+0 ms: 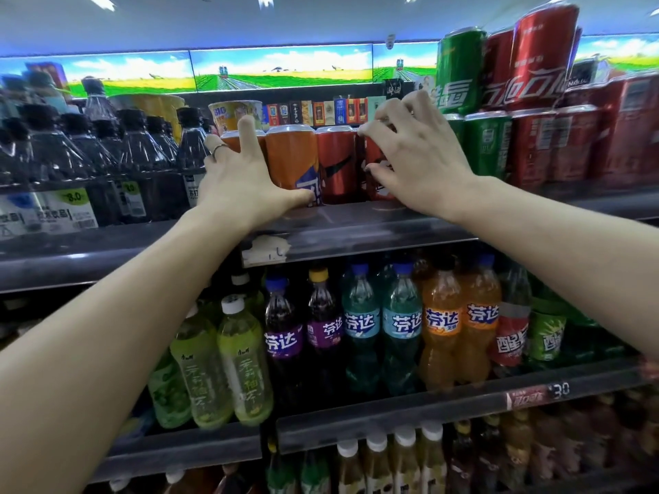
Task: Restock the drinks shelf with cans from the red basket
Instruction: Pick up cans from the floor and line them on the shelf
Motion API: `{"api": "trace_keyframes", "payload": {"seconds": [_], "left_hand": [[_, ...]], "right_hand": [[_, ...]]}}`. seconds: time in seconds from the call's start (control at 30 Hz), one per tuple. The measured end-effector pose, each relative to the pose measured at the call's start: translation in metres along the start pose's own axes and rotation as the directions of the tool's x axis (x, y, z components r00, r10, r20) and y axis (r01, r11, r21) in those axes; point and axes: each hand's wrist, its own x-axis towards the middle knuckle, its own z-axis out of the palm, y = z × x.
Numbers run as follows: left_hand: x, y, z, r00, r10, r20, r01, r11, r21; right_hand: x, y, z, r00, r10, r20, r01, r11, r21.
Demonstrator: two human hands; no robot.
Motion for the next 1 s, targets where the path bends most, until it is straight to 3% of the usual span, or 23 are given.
{"api": "trace_keyframes", "payload": {"seconds": [0.27, 0.33, 0.4, 0.5, 0.6, 0.87, 1.0], "left_hand": [[0.0, -0.004, -0.002, 1.0, 0.002, -0.019, -0.002, 1.0, -0.004], [0.001, -0.006, -0.001, 0.999, 0.008, -0.034, -0.008, 1.0, 0.002], [0.0, -0.009, -0.002, 0.998, 0.02, -0.061, -0.02, 1.0, 0.005], [0.0, -0.019, -0.004, 0.99, 0.032, -0.136, -0.029, 0.999, 0.017], [0.005, -0.028, -0.005, 0.987, 0.021, -0.161, -0.013, 0.999, 0.051], [0.026, -0.023, -0.004, 0.985, 0.122, -0.121, -0.089, 0.965, 0.248], [0.031, -0.029, 0.004, 0.992, 0.099, -0.085, -0.075, 0.965, 0.253]], "right_hand": [[-0.002, -0.01, 0.002, 0.998, 0.057, -0.036, -0.057, 0.998, -0.023], [-0.001, -0.022, -0.002, 0.993, 0.02, -0.118, -0.015, 0.999, 0.045], [0.001, -0.04, -0.008, 0.985, -0.043, -0.169, 0.081, 0.971, 0.226], [0.009, -0.073, -0.012, 0.995, -0.095, 0.04, 0.059, 0.845, 0.532], [0.021, -0.09, -0.003, 0.957, -0.115, 0.266, -0.048, 0.841, 0.538], [0.045, -0.101, 0.008, 0.927, -0.043, 0.373, -0.161, 0.852, 0.499], [0.046, -0.105, 0.008, 0.915, -0.037, 0.402, -0.185, 0.847, 0.498]]}}
